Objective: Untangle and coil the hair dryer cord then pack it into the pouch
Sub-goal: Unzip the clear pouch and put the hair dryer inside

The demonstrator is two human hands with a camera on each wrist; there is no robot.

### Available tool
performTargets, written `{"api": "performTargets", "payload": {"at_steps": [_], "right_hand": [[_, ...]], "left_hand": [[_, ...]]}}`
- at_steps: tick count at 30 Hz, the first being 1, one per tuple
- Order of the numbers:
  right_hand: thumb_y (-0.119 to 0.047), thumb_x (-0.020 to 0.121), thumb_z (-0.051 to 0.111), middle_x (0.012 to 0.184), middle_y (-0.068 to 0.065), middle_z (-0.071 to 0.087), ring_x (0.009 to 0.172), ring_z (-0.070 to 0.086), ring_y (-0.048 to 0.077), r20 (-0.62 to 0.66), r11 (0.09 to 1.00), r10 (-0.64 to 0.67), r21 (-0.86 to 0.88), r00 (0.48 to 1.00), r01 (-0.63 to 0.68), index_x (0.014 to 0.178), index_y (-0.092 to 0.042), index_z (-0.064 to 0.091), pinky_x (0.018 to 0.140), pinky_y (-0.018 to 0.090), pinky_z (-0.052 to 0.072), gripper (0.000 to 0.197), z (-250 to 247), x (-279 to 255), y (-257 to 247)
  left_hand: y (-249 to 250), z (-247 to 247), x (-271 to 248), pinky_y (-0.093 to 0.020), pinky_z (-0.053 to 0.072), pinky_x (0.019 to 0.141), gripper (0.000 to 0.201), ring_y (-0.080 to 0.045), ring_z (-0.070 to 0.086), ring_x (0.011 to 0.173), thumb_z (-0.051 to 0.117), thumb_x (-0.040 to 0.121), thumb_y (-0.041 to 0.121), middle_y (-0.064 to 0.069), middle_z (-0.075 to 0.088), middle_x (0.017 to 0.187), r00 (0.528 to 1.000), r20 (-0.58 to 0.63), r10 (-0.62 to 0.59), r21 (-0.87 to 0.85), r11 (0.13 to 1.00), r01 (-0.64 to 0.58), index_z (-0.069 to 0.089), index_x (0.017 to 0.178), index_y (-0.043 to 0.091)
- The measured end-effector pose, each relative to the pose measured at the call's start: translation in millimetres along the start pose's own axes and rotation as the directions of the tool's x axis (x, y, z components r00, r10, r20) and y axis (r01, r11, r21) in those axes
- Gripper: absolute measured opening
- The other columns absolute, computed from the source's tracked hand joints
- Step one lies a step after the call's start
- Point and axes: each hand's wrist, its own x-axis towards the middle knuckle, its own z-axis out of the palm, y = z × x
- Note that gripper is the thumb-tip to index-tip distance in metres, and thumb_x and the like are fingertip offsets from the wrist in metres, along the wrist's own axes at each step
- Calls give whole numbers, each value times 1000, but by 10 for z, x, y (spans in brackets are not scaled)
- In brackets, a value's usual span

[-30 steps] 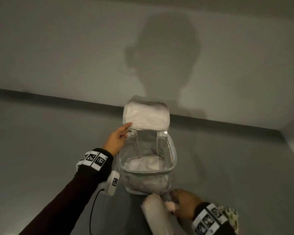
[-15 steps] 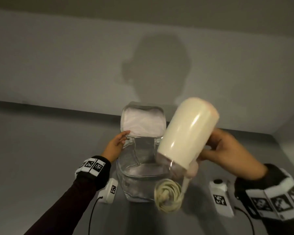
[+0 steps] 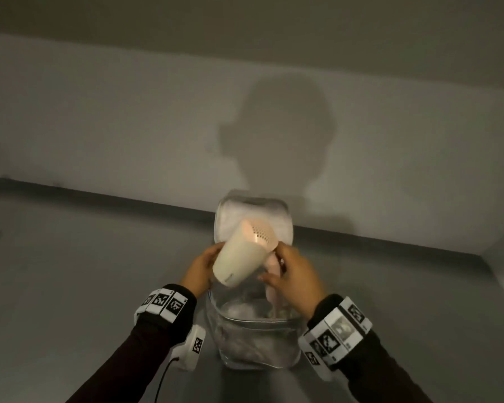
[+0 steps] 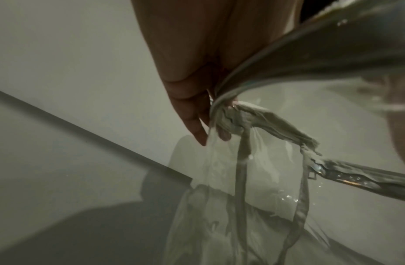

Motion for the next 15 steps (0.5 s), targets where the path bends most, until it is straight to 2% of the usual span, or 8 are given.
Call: {"api": "performTargets", "payload": {"at_steps": [4,6,8,11,12,13,14,15], "right_hand": [[-27,72,70,117,3,61,103,59,23,155,958,124,-275,980,-78,114,-24,51,91,39,49,45,343,8,368],[-25,72,70,112,6,64,100,60,25,172,913,196,-391,965,-116,110,-20,54,88,39,50,41,360,75,442],[-32,73,70,103,5,68,96,62,25,277,860,238,-506,931,-69,103,-18,60,85,36,50,34,347,144,432],[-48,78,61,101,1,68,95,60,20,491,917,230,-399,840,-18,102,-21,65,85,33,47,35,295,175,345],[-46,82,58,102,1,68,94,61,19,468,954,187,-297,864,-46,102,-22,66,85,32,47,32,240,174,319],[-40,85,57,99,2,70,90,62,18,363,978,154,-190,919,-88,98,-21,67,82,31,47,25,165,190,323],[-33,87,55,89,4,71,82,63,19,179,991,120,-87,977,-106,89,-18,68,78,31,48,20,72,220,352],[-28,89,53,78,5,70,73,63,21,-23,994,111,-1,994,-111,80,-16,67,73,32,49,21,-24,266,420]], "left_hand": [[-130,-50,63,-6,45,83,40,-20,50,112,37,87,-13,-11,55,116,1000,27,14,-42,999,-13,52,104,20],[-176,-77,78,-13,44,87,47,-19,51,110,35,86,-16,-12,55,112,1000,23,10,-28,1000,-9,51,95,27],[-197,-59,91,-20,42,88,47,-24,51,107,36,85,-17,-16,53,109,1000,-13,8,-14,1000,-9,45,89,29],[-179,-25,93,-32,44,91,39,-36,50,110,40,86,-13,-28,47,121,990,-100,-95,-176,981,76,41,92,25],[-195,-29,99,-39,42,94,37,-36,51,110,41,86,-12,-28,48,124,984,-117,-137,-259,960,103,40,104,20],[-197,-37,101,-42,40,95,42,-32,51,109,41,87,-11,-25,51,122,979,-109,-170,-319,939,127,34,119,15],[-210,-38,107,-40,42,93,52,-28,52,107,41,87,-11,-18,54,117,980,-84,-182,-366,920,139,25,131,13],[-209,-48,108,-36,46,90,56,-26,54,104,40,87,-11,-13,58,112,983,-51,-177,-386,911,144,23,134,14]]}}
